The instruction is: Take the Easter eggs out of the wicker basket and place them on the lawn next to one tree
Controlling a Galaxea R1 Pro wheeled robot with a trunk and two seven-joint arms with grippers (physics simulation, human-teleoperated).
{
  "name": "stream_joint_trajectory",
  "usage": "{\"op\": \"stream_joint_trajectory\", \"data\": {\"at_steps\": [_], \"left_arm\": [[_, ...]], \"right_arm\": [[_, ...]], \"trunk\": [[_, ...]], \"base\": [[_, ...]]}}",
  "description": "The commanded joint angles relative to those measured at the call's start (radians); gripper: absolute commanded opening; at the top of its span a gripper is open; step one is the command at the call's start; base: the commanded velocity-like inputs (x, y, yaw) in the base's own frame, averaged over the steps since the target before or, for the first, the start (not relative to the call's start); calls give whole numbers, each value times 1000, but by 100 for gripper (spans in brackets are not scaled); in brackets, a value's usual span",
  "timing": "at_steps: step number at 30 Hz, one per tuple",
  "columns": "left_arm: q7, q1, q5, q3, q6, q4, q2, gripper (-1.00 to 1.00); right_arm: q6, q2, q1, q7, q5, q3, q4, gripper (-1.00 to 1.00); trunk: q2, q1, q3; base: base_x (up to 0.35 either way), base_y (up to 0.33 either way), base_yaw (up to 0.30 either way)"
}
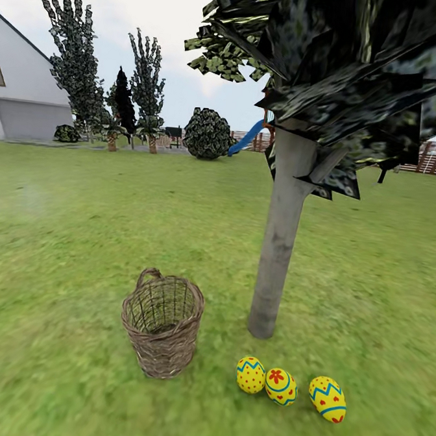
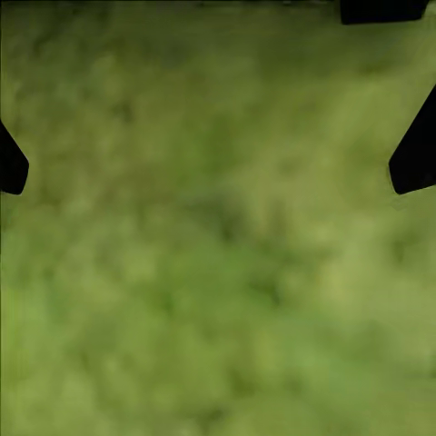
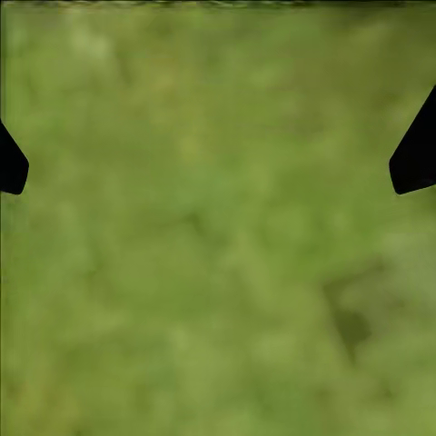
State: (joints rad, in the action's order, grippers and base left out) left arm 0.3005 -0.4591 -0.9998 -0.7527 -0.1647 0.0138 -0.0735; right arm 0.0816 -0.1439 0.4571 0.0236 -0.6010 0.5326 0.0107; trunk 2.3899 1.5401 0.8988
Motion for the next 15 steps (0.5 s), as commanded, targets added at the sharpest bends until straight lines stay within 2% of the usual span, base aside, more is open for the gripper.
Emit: {"op": "stream_joint_trajectory", "data": {"at_steps": [1,4,5,8,11,15], "left_arm": [[-7,6,-10,-6,1,3,1,100],[-121,27,-11,-7,56,3,10,100],[-179,34,-11,-7,76,3,19,100],[-278,55,-11,-7,94,3,44,100],[-308,61,-11,-7,97,4,50,100],[-317,74,-12,-6,99,4,51,100]], "right_arm": [[4,-1,-7,2,-10,8,1,100],[5,0,-31,0,-8,9,1,100],[6,1,-38,-2,-9,8,1,100],[6,1,-61,-3,-9,8,1,100],[5,5,-73,-3,-9,8,0,100],[2,7,-98,-2,-11,8,-3,100]], "trunk": [[-7,-4,-2],[-28,-16,-12],[-35,-19,-15],[-56,-31,-24],[-77,-42,-34],[-105,-58,-46]], "base": [[0,0,0],[0,0,0],[0,0,0],[0,0,0],[0,0,0],[0,0,0]]}}
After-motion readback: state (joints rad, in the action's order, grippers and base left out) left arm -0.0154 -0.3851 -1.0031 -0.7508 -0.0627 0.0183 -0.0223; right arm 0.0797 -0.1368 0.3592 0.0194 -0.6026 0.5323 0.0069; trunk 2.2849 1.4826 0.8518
